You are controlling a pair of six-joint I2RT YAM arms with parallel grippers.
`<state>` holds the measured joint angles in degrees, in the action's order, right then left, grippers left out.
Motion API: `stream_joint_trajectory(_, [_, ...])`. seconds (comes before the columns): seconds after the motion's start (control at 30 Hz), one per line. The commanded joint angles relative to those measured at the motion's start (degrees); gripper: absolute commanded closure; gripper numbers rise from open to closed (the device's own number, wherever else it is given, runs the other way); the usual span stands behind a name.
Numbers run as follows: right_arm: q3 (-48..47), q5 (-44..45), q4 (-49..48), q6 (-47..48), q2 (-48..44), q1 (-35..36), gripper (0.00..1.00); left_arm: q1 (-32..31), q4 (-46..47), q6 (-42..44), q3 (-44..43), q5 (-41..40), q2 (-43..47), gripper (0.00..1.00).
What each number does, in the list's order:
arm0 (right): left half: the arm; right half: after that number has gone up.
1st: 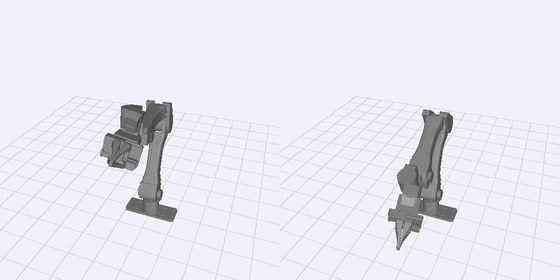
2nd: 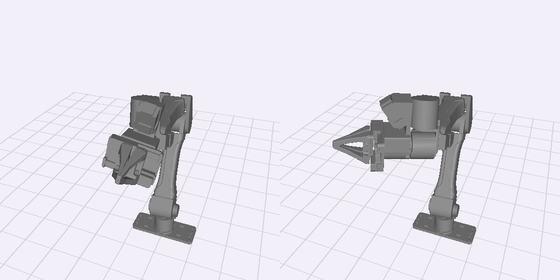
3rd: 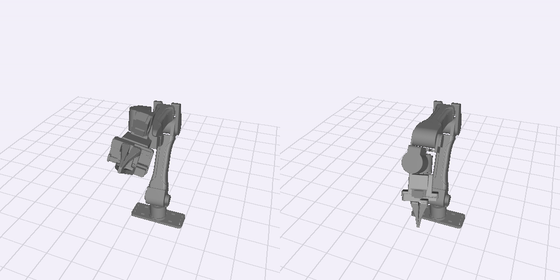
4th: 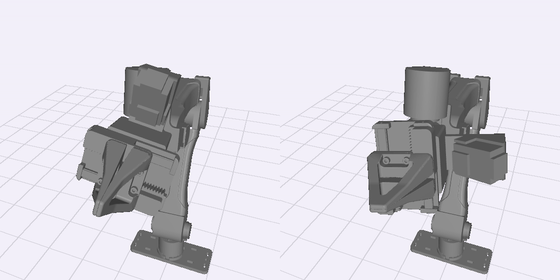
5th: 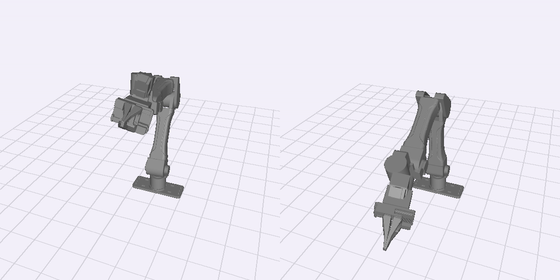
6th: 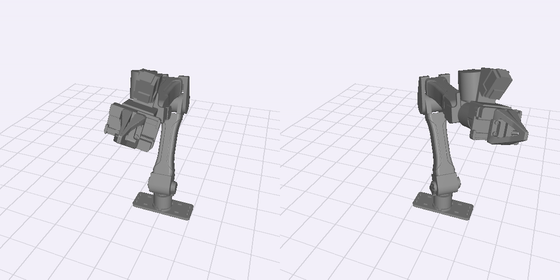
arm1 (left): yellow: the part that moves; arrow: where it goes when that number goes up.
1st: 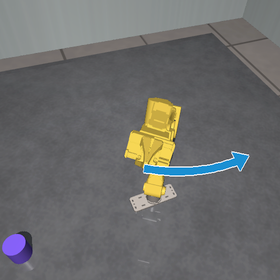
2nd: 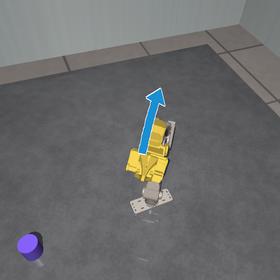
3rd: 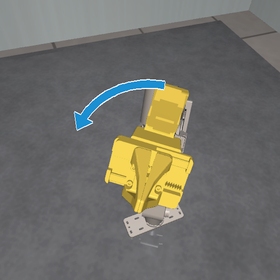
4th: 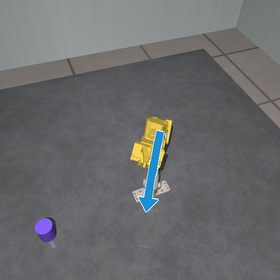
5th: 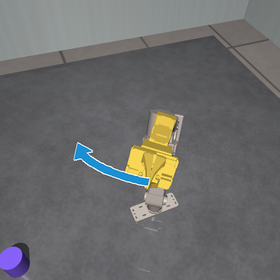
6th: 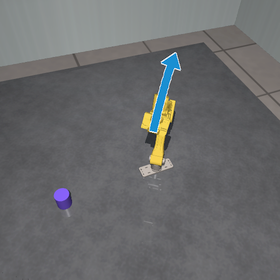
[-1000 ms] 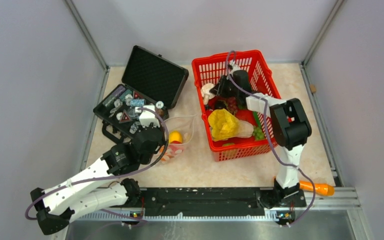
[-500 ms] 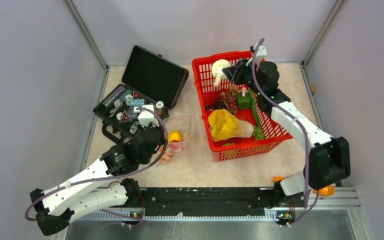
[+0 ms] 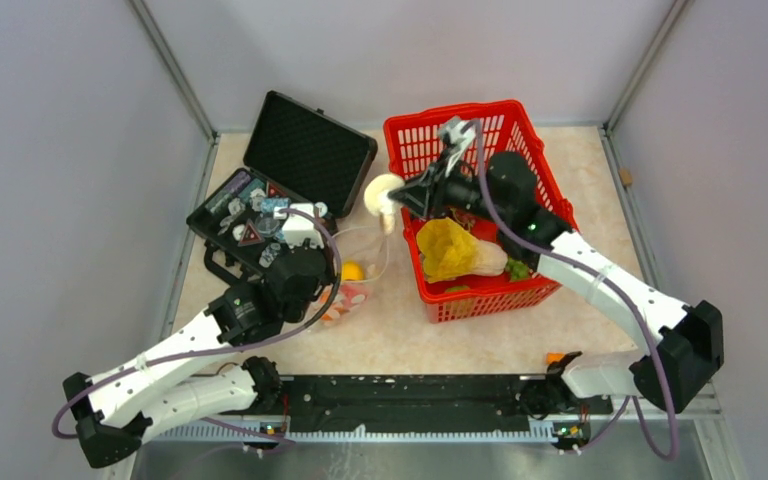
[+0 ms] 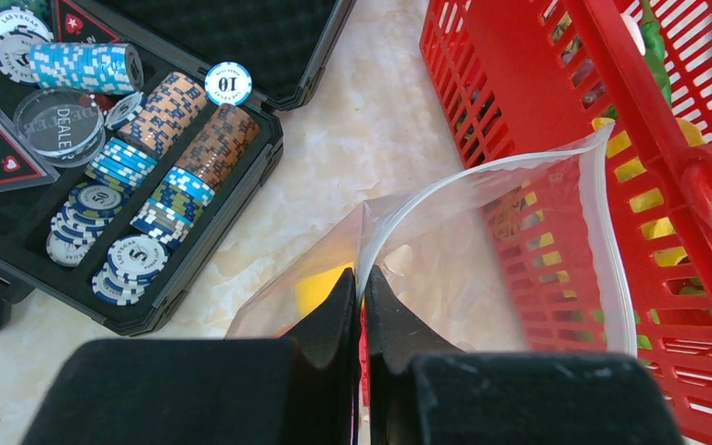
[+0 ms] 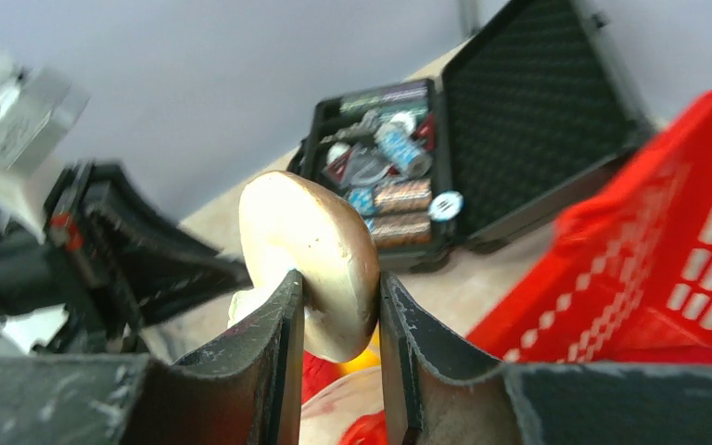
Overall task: Place the food in the zip-top bag and seal the zipper
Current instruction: Place the fake vegetable in the zipper food storage bag.
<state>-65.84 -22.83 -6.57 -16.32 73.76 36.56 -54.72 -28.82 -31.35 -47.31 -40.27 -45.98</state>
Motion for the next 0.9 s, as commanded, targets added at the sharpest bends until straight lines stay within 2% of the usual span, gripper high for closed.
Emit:
stream_joint_trajectory(0.0, [1.9, 1.4, -0.5, 7.0, 0.5, 5.9, 0.92, 0.6, 2.4, 1.2, -2.5, 0.3, 0.7, 0.94])
stream_joint_trajectory(0.23, [-0.8, -1.6, 2.7, 12.5, 4.8, 9.5, 0.93, 0.8, 2.0, 0.4, -1.5, 0.2, 2.5, 0.94])
stream_joint_trajectory(0.5, [0.6, -1.0, 0.7, 14.3, 6.8, 11.8, 0.90, 1.0, 1.6, 0.4, -1.7, -0.2, 3.4, 0.94])
stream_joint_trajectory(0.67, [-0.2, -1.2, 1.6, 14.6, 7.1, 11.9, 0.76, 1.1, 1.2, 0.3, -1.7, -0.5, 4.0, 0.93])
stream_joint_trajectory(0.87, [-1.1, 4.5, 2.8, 13.6, 6.7, 11.9, 0.41, 1.3, 2.2, 1.3, -1.8, -0.3, 3.6, 0.93])
